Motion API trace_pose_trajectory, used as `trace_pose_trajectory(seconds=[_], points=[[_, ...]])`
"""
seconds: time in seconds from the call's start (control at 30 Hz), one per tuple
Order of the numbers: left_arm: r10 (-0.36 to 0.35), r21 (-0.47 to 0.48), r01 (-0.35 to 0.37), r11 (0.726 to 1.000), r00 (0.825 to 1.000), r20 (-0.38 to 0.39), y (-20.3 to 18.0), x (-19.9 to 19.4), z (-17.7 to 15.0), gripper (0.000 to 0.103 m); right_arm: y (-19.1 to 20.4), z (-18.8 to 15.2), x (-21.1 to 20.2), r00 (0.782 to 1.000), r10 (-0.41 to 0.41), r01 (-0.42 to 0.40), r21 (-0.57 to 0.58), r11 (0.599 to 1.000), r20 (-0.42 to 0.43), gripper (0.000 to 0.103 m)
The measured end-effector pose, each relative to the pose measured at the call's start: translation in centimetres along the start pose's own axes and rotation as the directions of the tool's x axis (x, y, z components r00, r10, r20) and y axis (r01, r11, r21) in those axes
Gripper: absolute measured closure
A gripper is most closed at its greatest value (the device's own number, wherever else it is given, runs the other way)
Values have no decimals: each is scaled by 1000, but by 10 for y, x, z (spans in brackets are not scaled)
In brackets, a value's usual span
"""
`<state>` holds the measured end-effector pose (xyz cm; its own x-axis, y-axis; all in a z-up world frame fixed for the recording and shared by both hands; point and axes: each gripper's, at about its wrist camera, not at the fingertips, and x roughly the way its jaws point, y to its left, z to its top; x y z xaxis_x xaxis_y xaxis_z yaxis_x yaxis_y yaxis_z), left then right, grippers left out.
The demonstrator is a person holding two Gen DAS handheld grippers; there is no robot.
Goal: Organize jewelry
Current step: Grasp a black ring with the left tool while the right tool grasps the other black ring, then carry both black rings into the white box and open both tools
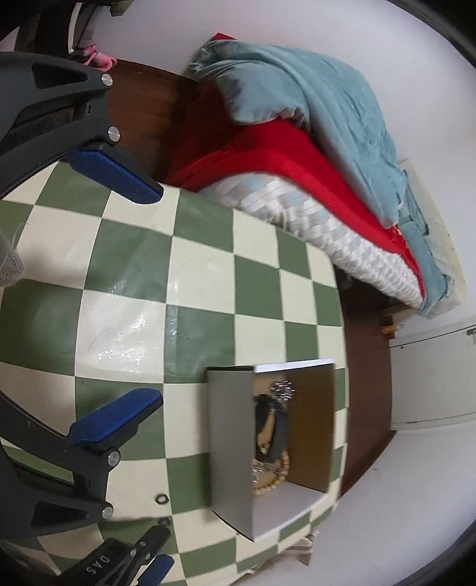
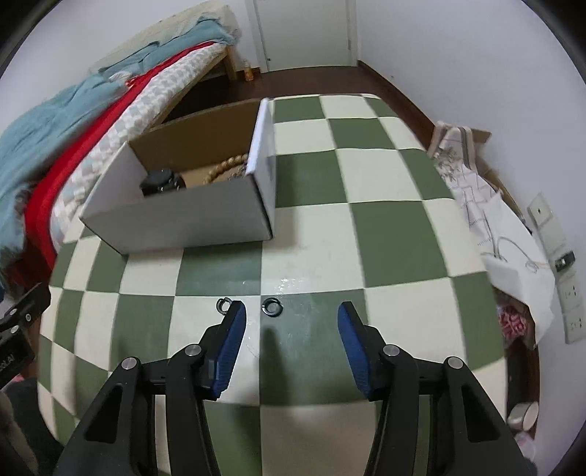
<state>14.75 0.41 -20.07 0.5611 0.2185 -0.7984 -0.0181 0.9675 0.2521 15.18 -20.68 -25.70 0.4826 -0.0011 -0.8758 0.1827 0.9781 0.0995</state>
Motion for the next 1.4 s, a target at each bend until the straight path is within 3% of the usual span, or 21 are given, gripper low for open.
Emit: trace_pose_trajectory(seconds=[0.23, 0.3, 0.33, 0.43, 0.57, 0.73, 0.87, 1.0, 1.03, 1.13, 1.2, 1.4], points=[[-1, 18, 1, 1000, 1000, -23, -7, 14, 0, 0, 16, -4, 24, 998, -56, 57, -76, 995, 21, 58], [-1, 15, 1, 1000, 1000, -26, -6, 15, 1, 0, 21, -5, 25, 997, -62, 66, -104, 992, 36, 70], [1, 15, -1, 1000, 1000, -27, -7, 15, 1, 0, 25, -5, 24, 997, -60, 65, -128, 990, 46, 90], [-18, 15, 19, 1000, 999, -40, -12, 17, 2, 0, 32, -7, 22, 997, -62, 69, -165, 984, 51, 90], [-100, 34, 103, 994, 992, -72, -38, 17, 3, 0, 8, -4, 10, 997, -44, 49, -76, 996, 57, 90], [-227, 77, 237, 968, 966, -124, -91, 19, 4, 1, -42, 0, -7, 996, -72, 68, 67, 995, 56, 90], [-265, 145, 281, 949, 956, -124, -134, 17, 3, 2, -69, 0, -13, 993, -105, 99, 115, 988, 47, 89], [-286, 176, 306, 936, 949, -130, -155, 20, -1, 30, -86, 0, -16, 992, -116, 108, 150, 983, 46, 89], [-292, 176, 313, 933, 947, -136, -159, 21, -2, 33, -89, 0, -17, 992, -118, 109, 158, 981, 49, 89], [-328, 175, 343, 923, 938, -111, -163, 19, -3, 59, -94, 0, -20, 992, -119, 108, 172, 979, 52, 89], [-346, 181, 360, 915, 932, -106, -165, 17, -3, 93, -96, 0, -20, 992, -117, 105, 179, 978, 54, 89], [-346, 183, 359, 915, 933, -102, -163, 18, -2, 93, -94, 3, -25, 992, -103, 88, 188, 978, 72, 89]])
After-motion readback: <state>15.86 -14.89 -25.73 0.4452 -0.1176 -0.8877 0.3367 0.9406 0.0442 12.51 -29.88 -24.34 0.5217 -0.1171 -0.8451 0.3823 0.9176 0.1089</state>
